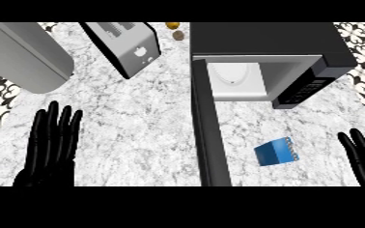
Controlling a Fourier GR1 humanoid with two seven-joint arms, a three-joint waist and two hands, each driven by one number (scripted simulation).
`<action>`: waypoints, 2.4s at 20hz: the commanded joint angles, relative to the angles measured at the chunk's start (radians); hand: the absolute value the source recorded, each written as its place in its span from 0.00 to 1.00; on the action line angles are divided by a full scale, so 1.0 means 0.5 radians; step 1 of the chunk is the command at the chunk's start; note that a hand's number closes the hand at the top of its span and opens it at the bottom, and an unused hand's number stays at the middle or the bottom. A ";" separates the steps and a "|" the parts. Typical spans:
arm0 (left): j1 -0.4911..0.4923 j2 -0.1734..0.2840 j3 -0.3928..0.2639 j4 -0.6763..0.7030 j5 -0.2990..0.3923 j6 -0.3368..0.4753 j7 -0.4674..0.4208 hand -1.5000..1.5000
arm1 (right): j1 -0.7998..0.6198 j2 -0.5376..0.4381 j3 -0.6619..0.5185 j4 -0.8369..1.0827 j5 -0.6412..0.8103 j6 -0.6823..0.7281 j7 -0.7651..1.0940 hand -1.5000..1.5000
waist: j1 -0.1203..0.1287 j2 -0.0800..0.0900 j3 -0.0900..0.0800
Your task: Pick up the milk, place it into the microwave and close the microwave
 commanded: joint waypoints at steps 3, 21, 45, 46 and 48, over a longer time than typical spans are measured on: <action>0.357 -0.008 -0.208 -0.005 0.041 -0.041 -0.278 0.00 | 0.286 0.061 -0.097 0.140 -0.035 0.149 -0.290 0.00 | 0.013 0.005 0.003; 0.771 0.107 -0.438 0.212 0.042 -0.034 -0.916 0.00 | 0.155 0.185 -0.204 0.879 0.142 0.173 -0.714 0.00 | 0.025 0.008 0.001; 0.965 0.403 -0.385 0.191 0.310 -0.048 -1.194 0.00 | -0.552 0.123 -0.511 2.634 0.413 -0.106 -1.789 0.00 | 0.035 0.012 0.002; 0.968 0.297 -0.579 0.348 0.166 0.023 -1.288 0.00 | -0.583 0.060 -0.554 2.618 0.358 -0.052 -1.738 0.00 | 0.034 0.011 0.002; 1.050 0.415 -0.540 0.112 0.233 -0.004 -1.214 0.00 | -0.589 0.064 -0.546 2.864 0.430 -0.078 -1.963 0.00 | 0.038 0.011 0.003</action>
